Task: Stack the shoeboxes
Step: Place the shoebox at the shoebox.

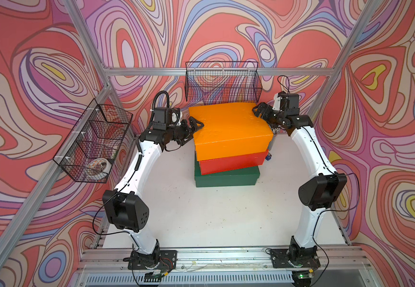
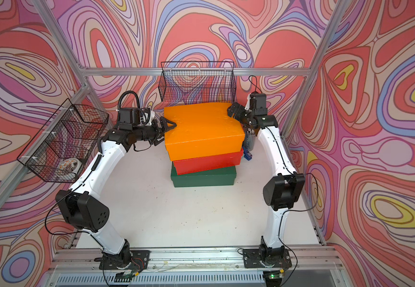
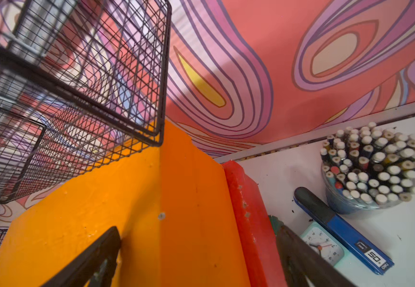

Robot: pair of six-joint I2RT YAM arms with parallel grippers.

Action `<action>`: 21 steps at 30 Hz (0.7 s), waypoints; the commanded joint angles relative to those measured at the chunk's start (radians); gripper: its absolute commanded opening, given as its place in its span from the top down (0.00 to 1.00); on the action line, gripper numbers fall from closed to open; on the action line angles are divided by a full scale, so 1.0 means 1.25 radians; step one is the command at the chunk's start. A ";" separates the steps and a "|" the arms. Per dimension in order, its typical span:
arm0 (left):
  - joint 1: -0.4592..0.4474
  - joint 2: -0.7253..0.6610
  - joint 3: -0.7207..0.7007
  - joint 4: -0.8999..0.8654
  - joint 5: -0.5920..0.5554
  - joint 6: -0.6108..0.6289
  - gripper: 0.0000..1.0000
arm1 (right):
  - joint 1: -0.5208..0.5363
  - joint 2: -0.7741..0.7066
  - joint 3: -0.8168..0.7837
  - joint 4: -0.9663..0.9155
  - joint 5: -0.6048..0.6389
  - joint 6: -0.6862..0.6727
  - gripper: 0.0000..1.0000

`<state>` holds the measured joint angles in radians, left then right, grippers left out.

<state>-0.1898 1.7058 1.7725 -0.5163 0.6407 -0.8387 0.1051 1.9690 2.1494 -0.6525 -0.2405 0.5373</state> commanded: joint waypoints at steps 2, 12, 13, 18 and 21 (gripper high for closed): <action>0.005 -0.039 -0.024 0.052 0.025 -0.007 0.06 | -0.004 -0.061 -0.111 0.006 -0.047 0.006 0.02; 0.016 -0.078 -0.069 0.063 0.022 -0.005 0.06 | -0.072 -0.137 -0.193 0.057 -0.107 0.040 0.02; 0.019 -0.083 -0.079 0.070 0.025 -0.009 0.06 | -0.084 -0.144 -0.200 0.064 -0.115 0.046 0.02; 0.028 -0.094 -0.111 0.094 0.034 -0.019 0.06 | -0.148 -0.153 -0.216 0.083 -0.160 0.075 0.02; 0.033 -0.112 -0.133 0.101 0.035 -0.021 0.06 | -0.166 -0.153 -0.218 0.070 -0.164 0.073 0.02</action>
<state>-0.1558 1.6096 1.6283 -0.4286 0.6670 -0.8505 -0.0910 1.8008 1.8915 -0.5610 -0.4133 0.6167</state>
